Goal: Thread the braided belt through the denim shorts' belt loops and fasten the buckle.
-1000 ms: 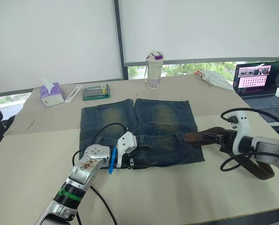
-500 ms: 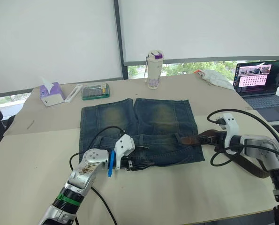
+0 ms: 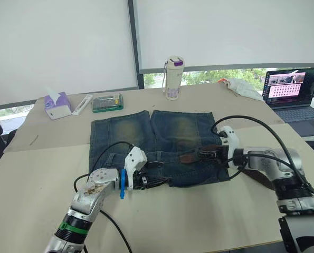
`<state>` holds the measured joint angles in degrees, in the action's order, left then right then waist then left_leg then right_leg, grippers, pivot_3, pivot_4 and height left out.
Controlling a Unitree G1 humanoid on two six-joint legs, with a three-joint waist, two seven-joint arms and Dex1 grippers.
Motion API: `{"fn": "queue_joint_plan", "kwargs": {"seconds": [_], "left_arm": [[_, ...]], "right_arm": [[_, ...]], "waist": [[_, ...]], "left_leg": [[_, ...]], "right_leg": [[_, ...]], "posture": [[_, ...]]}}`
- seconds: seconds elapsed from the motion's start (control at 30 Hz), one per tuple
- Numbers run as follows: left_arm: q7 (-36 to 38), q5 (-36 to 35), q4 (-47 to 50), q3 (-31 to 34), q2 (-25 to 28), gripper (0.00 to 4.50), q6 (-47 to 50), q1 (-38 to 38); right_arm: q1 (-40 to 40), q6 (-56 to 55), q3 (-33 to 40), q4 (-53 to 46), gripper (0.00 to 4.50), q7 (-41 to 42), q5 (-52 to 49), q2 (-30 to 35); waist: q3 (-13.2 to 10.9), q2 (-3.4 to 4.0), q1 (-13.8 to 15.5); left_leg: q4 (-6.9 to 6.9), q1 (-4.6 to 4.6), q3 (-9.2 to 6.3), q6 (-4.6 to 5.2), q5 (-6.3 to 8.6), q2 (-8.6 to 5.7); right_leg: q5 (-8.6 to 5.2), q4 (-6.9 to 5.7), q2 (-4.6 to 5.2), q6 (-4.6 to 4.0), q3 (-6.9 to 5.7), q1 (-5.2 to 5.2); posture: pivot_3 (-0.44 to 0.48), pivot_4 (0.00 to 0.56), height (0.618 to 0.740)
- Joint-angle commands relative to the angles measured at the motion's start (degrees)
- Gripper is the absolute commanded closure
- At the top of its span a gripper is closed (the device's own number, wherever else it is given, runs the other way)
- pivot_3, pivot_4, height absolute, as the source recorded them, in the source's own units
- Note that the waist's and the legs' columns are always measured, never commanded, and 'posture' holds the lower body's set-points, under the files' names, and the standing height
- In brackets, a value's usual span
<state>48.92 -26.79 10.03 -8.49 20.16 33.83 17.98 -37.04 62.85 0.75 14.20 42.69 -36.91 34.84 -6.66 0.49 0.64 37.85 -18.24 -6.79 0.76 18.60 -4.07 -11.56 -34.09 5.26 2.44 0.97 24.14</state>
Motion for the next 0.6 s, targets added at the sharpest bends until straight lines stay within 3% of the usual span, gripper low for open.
{"fn": "queue_joint_plan", "kwargs": {"seconds": [0.03,0.27,0.5,0.6], "left_arm": [[-5.2,-6.1,3.3,3.1,-1.7,1.07,10.7,2.4],[-14.0,-12.8,0.1,9.0,-6.6,1.07,23.0,6.9],[-19.0,-19.6,-5.1,14.9,-12.0,1.07,30.6,12.2],[-18.6,-20.6,-5.9,14.6,-12.2,1.87,31.9,13.4]], "right_arm": [[2.5,4.1,10.8,-2.8,4.50,-2.5,-8.2,-5.0],[8.2,10.5,21.5,-14.3,4.50,-10.0,-19.2,-12.9],[12.1,10.9,20.1,-22.2,4.50,-14.0,-21.3,-14.9],[12.4,10.5,19.6,-23.8,4.50,-14.8,-21.4,-14.7]], "waist": [[0.0,-0.03,0.0],[0.0,0.00,-0.1],[0.0,0.03,-0.1],[0.0,0.03,-0.2]], "left_leg": [[0.00,0.00,-0.03,0.00,0.00,0.02],[-0.01,-0.02,-0.09,-0.16,-0.09,0.00],[0.00,0.00,-0.09,-0.21,-0.12,-0.04],[0.00,0.01,-0.08,-0.27,-0.15,-0.04]], "right_leg": [[0.01,-0.02,-0.01,-0.01,-0.01,-0.02],[0.02,-0.08,-0.02,-0.03,0.00,0.06],[0.02,-0.09,-0.04,-0.03,0.00,0.05],[0.02,-0.09,-0.05,-0.03,0.00,0.04]], "posture": [[0.000,0.150,0.740],[0.000,0.150,0.740],[0.000,0.150,0.740],[0.000,0.150,0.740]]}}
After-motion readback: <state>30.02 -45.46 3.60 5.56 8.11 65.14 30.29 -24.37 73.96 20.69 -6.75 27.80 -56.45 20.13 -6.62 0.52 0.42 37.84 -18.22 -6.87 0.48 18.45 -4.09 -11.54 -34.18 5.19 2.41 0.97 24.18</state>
